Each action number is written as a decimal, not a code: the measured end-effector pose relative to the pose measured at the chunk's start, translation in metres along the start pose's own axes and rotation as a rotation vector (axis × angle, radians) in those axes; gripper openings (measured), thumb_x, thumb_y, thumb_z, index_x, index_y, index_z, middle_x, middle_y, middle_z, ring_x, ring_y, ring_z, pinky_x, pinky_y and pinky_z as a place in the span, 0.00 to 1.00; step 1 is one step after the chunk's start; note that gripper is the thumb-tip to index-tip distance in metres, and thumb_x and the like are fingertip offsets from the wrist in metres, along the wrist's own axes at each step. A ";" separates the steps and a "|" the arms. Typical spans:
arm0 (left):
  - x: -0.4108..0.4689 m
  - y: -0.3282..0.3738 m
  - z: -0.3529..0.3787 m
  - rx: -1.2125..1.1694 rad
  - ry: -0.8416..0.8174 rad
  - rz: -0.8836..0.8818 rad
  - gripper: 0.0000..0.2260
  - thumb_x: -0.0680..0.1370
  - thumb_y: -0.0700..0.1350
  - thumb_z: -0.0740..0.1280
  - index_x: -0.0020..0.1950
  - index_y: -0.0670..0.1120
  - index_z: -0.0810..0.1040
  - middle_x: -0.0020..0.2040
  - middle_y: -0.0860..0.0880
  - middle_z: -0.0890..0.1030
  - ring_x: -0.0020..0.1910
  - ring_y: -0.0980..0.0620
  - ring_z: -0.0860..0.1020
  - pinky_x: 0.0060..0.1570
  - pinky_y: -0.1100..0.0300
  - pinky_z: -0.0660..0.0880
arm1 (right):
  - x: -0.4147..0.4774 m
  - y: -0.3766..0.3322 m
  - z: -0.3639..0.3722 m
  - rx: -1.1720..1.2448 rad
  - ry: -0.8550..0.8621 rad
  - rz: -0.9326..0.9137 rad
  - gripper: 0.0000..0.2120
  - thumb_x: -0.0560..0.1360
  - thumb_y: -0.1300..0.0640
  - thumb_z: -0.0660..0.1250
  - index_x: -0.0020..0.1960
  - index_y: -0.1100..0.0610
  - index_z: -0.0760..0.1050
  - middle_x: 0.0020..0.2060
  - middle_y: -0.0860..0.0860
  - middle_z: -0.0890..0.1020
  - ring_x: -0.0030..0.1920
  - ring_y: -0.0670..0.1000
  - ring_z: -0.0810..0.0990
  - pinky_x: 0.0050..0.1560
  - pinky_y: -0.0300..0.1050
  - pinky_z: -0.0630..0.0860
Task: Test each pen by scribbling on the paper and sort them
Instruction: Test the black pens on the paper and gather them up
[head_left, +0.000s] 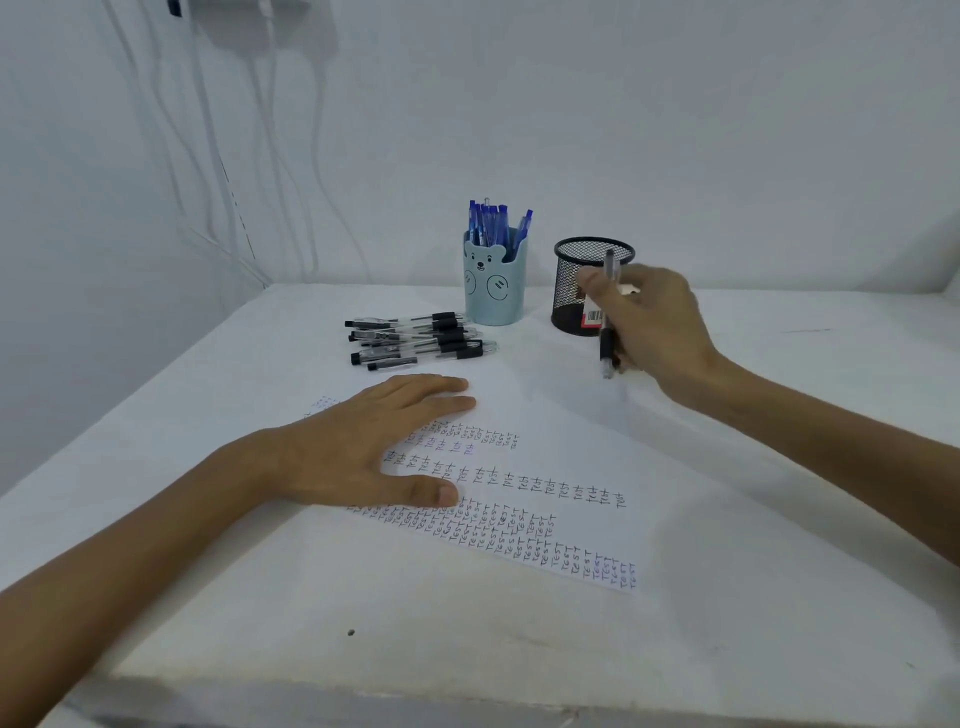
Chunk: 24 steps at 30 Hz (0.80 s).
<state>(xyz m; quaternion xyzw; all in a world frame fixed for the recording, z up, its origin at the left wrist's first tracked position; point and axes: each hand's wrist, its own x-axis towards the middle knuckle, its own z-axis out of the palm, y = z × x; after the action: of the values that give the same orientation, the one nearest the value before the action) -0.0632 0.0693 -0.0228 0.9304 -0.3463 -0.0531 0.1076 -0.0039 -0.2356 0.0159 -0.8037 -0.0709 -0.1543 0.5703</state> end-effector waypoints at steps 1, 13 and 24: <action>0.000 0.000 0.000 -0.003 0.000 0.001 0.41 0.74 0.76 0.59 0.83 0.61 0.52 0.81 0.68 0.47 0.80 0.68 0.44 0.77 0.65 0.48 | 0.006 0.003 -0.004 -0.036 0.055 -0.025 0.21 0.80 0.43 0.67 0.51 0.62 0.80 0.21 0.48 0.78 0.18 0.51 0.71 0.21 0.37 0.66; -0.001 0.000 0.000 -0.002 0.003 0.005 0.41 0.75 0.76 0.59 0.83 0.61 0.53 0.82 0.67 0.48 0.80 0.68 0.44 0.78 0.64 0.48 | 0.070 0.033 -0.031 -0.575 0.096 0.077 0.22 0.81 0.52 0.64 0.65 0.69 0.71 0.50 0.66 0.83 0.51 0.63 0.83 0.53 0.54 0.79; 0.000 0.000 -0.001 -0.003 -0.001 0.009 0.41 0.76 0.75 0.61 0.83 0.60 0.52 0.82 0.67 0.47 0.80 0.68 0.44 0.78 0.65 0.47 | 0.048 0.013 -0.023 -0.950 0.111 -0.061 0.15 0.82 0.54 0.59 0.59 0.64 0.75 0.51 0.62 0.77 0.49 0.62 0.74 0.45 0.49 0.70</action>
<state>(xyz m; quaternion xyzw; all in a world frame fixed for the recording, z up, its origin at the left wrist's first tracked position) -0.0630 0.0696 -0.0221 0.9286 -0.3506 -0.0537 0.1092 0.0415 -0.2641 0.0271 -0.9634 0.0145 -0.2293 0.1378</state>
